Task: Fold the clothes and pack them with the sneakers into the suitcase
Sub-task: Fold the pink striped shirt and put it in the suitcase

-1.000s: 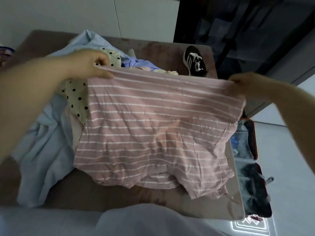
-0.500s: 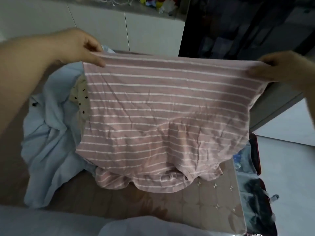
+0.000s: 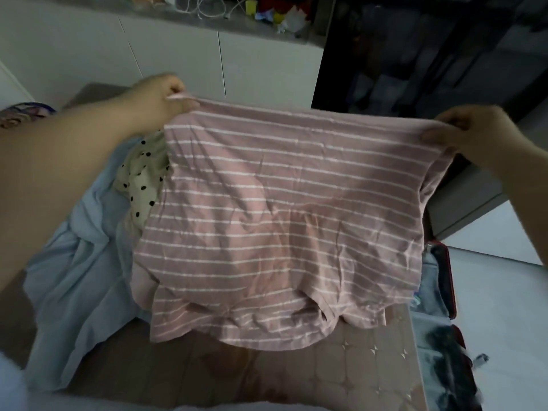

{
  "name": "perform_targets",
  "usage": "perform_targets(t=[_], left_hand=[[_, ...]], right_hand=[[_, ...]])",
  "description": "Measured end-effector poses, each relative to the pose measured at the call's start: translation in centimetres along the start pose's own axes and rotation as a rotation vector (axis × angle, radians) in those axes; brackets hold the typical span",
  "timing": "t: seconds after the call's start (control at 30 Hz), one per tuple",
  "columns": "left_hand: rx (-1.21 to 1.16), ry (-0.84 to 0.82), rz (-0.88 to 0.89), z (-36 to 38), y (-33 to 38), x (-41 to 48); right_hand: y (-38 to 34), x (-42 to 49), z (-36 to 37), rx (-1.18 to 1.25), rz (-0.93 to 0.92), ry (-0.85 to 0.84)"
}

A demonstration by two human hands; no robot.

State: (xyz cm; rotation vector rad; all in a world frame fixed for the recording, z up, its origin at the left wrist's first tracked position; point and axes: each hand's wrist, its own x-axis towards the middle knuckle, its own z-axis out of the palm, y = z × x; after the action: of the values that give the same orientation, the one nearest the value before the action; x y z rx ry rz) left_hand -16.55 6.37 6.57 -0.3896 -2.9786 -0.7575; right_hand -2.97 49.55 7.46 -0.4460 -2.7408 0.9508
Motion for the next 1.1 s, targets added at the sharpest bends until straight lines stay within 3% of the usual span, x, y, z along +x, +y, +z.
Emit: perform_targets(t=[0.1,0.2,0.27,0.37,0.43,0.5,0.57,0.63,0.7,0.83,0.97,1.03,1.1], left_hand=[[-0.073,0.183,-0.019,1.7,0.7,1.9],[0.008,0.264,-0.03,3.0,1.0,2.8],[0.082,0.266,-0.018,3.8,0.8,3.0],[0.236,0.179,0.049,4.5,0.7,1.9],[0.231,0.1,0.23,5.5,1.4,-1.4],[0.151,0.001,0.55,6.7,1.8,-6.7],[0.134,-0.177,0.806,8.4,0.8,-12.8],[0.26,-0.302,0.94,10.3,-1.9,-17.5],[0.368,-0.329,0.909,11.5,-3.9,-20.3],[0.441,-0.195,0.836,11.8,-6.5,-21.0],[0.467,-0.196,0.89,11.2,-6.6,-20.1],[0.413,-0.223,0.838,10.6,-5.6,-19.7],[0.166,-0.249,0.676,9.6,-4.6,-19.4]], right_hand=[[-0.2,1.5,3.3,0.165,0.13,0.234],[-0.3,2.7,6.1,0.127,0.186,0.313],[-0.4,2.6,7.6,0.043,0.171,0.28],[-1.2,-0.7,9.3,-0.217,-0.107,0.065],[-1.6,-5.1,10.3,-0.206,-0.36,-0.129],[-0.1,-10.7,11.3,-0.24,-0.581,-0.313],[3.1,-15.5,12.2,-0.419,-0.665,-0.409],[6.8,-18.3,12.8,-0.613,-0.648,-0.444],[8.9,-19.3,12.7,-0.688,-0.596,-0.384],[9.1,-18.9,12.5,-0.735,-0.643,-0.246],[8.7,-18.1,11.6,-0.674,-0.712,-0.276],[7.6,-17.6,10.6,-0.523,-0.613,-0.317],[6.1,-16.5,9.2,-0.326,-0.372,-0.329]])
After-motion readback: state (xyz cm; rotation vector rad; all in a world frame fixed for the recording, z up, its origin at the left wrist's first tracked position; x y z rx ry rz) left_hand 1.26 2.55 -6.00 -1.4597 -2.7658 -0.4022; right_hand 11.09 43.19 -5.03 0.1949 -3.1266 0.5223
